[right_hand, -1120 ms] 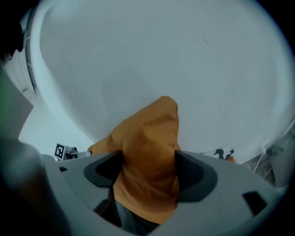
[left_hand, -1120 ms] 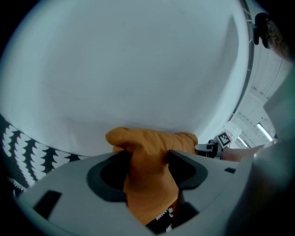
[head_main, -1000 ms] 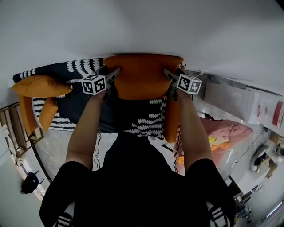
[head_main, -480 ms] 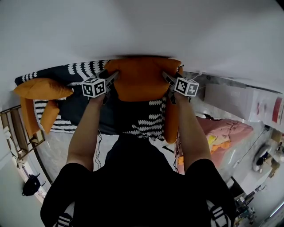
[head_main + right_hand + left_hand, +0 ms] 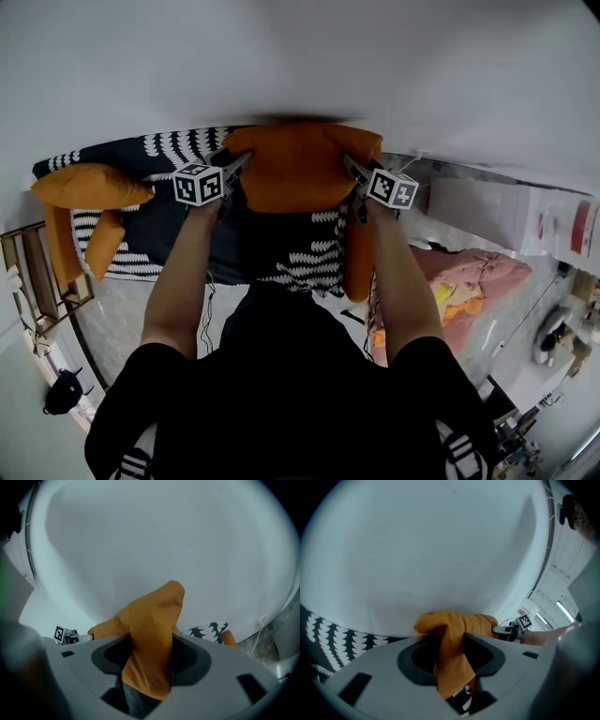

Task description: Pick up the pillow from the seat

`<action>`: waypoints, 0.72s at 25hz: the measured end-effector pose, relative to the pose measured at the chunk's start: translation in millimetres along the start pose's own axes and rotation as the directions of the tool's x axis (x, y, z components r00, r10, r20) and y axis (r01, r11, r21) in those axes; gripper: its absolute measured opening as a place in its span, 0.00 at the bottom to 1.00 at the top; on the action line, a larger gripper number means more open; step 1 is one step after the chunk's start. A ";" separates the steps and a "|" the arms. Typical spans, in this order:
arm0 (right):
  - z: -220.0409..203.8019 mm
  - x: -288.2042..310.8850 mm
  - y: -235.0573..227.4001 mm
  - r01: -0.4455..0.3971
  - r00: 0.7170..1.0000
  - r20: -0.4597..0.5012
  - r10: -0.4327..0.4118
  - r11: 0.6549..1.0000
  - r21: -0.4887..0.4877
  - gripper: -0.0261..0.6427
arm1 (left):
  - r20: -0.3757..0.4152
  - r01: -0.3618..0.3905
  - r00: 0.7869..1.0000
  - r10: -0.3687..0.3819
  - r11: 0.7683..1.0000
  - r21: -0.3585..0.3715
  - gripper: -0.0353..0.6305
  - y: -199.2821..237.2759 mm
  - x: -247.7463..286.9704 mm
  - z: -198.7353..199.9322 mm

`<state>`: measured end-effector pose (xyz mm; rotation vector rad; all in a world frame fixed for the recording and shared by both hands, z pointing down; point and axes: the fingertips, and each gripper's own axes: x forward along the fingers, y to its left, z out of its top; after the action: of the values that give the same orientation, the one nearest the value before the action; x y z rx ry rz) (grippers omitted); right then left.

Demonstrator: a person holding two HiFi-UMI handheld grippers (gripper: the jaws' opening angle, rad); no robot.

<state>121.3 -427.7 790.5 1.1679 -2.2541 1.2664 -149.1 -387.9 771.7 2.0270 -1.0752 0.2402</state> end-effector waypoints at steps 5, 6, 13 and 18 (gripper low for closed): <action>1.2 -15.1 7.1 -0.003 1.000 0.016 0.003 1.000 0.019 0.39 | 0.008 0.010 1.000 -0.010 1.000 0.013 0.30 -13.1 -6.3 4.2; 0.8 -18.1 6.8 -0.002 1.000 0.023 0.002 1.000 0.021 0.38 | 0.009 0.014 1.000 -0.014 1.000 0.016 0.30 -16.3 -7.6 5.1; 4.3 -39.1 18.2 -0.014 0.998 0.054 0.013 1.000 0.017 0.36 | 0.023 0.015 1.000 -0.016 0.999 0.051 0.29 -35.6 -22.9 19.0; 12.6 -56.0 35.5 -0.028 0.997 0.076 0.028 1.000 -0.004 0.36 | 0.052 0.015 0.998 -0.019 0.997 0.077 0.29 -49.8 -38.8 33.4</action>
<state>130.3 -399.8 729.7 1.2070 -2.3334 1.2480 -141.6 -373.4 702.2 2.1203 -1.0958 0.2229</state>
